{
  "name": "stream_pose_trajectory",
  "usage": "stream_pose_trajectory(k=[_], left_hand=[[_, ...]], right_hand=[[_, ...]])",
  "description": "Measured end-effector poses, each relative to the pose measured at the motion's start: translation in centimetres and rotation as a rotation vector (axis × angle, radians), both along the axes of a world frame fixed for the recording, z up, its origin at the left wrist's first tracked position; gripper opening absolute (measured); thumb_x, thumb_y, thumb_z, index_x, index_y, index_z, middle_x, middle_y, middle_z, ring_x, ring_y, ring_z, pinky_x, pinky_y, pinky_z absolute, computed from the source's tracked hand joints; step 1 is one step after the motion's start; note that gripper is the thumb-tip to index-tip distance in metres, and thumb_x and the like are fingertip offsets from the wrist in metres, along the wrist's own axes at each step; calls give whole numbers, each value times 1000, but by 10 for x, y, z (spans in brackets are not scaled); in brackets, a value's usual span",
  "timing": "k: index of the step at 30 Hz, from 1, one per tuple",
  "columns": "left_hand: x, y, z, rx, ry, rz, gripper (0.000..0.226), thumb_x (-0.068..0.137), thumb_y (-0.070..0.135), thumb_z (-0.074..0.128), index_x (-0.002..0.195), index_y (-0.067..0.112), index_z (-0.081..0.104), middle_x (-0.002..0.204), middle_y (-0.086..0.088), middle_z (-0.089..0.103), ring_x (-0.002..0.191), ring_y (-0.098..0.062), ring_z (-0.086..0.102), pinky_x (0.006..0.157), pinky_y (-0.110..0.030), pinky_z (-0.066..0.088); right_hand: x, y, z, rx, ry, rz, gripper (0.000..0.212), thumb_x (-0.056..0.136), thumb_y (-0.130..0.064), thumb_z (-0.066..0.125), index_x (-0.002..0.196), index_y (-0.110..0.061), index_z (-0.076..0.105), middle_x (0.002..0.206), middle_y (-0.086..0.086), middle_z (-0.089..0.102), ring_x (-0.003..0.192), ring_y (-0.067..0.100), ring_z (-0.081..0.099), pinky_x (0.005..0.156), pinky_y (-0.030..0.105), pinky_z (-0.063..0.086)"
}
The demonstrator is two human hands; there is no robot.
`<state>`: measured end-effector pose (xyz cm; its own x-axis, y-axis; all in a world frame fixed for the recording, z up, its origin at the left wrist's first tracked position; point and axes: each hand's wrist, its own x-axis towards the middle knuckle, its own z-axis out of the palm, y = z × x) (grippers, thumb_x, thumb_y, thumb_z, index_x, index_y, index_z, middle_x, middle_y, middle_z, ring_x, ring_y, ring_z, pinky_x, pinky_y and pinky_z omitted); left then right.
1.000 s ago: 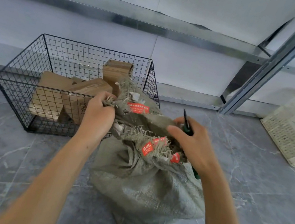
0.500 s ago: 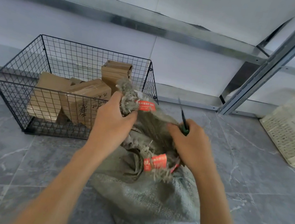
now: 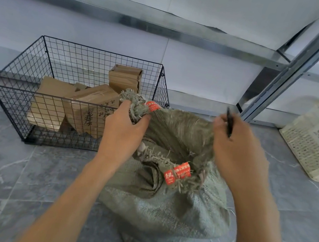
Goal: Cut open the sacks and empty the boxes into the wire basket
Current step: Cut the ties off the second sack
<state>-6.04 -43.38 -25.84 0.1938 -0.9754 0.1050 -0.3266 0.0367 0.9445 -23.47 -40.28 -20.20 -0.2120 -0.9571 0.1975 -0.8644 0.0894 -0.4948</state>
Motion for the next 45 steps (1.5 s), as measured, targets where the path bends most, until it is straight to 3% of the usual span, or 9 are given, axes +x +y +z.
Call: stream_pose_trajectory(k=[6,13,19,25,34,37,41,43,45], left_hand=[[-1,0,-2,4,0,-20,11,93,28,55,86,22,49,64,-14,60,51,-32,60,55,-49,54],[-2,1,0,4,9,-33,9,93,26,55,88,20,50,64,-14,60,49,-30,59,53,-46,53],[-4,1,0,-14,4,-49,17,94,31,55,83,39,44,71,-8,62,59,-25,62,58,-36,52],[-3,2,1,3,70,-24,17,92,34,54,102,19,51,68,-15,63,54,-33,62,60,-44,56],[-7,10,9,-23,74,-56,44,95,31,52,135,25,34,77,-1,61,31,-7,51,37,-17,41],[-8,11,9,-41,31,-75,33,95,34,52,123,26,37,81,10,56,38,2,51,44,-12,43],[-10,15,10,-67,-1,-85,23,95,29,54,97,35,32,76,25,34,57,28,42,57,2,35],[-10,17,12,-52,12,-96,21,95,33,53,111,36,39,79,27,31,63,19,50,60,-3,39],[-11,19,12,-40,18,-118,53,95,42,48,143,24,31,99,30,39,90,5,54,77,-12,39]], right_hand=[[-2,5,15,-144,-55,-77,30,100,-42,31,88,-21,48,63,-2,50,54,16,48,48,29,28],[12,2,-1,146,5,121,26,97,-48,37,87,-26,47,71,-4,59,64,18,58,62,35,47],[24,3,-8,433,-123,337,18,94,-33,44,106,-22,36,73,-3,47,61,14,46,59,32,37],[25,-2,-13,442,-189,428,9,99,-24,42,108,-23,44,81,1,52,63,15,48,61,33,40],[25,-5,-17,412,-242,445,17,98,-28,44,107,-21,56,95,9,66,83,29,65,76,46,52],[24,-7,-19,378,-260,449,14,98,-26,45,104,-22,56,82,1,63,63,16,57,58,35,45],[25,-7,-18,321,-356,460,13,97,-23,47,102,-25,59,76,-6,61,57,1,52,57,23,39],[26,-7,-19,310,-383,465,12,97,-23,48,99,-25,59,77,-4,62,57,3,53,57,24,41],[27,-7,-18,293,-405,472,12,97,-22,48,98,-26,60,79,-5,63,60,1,56,58,22,43]])
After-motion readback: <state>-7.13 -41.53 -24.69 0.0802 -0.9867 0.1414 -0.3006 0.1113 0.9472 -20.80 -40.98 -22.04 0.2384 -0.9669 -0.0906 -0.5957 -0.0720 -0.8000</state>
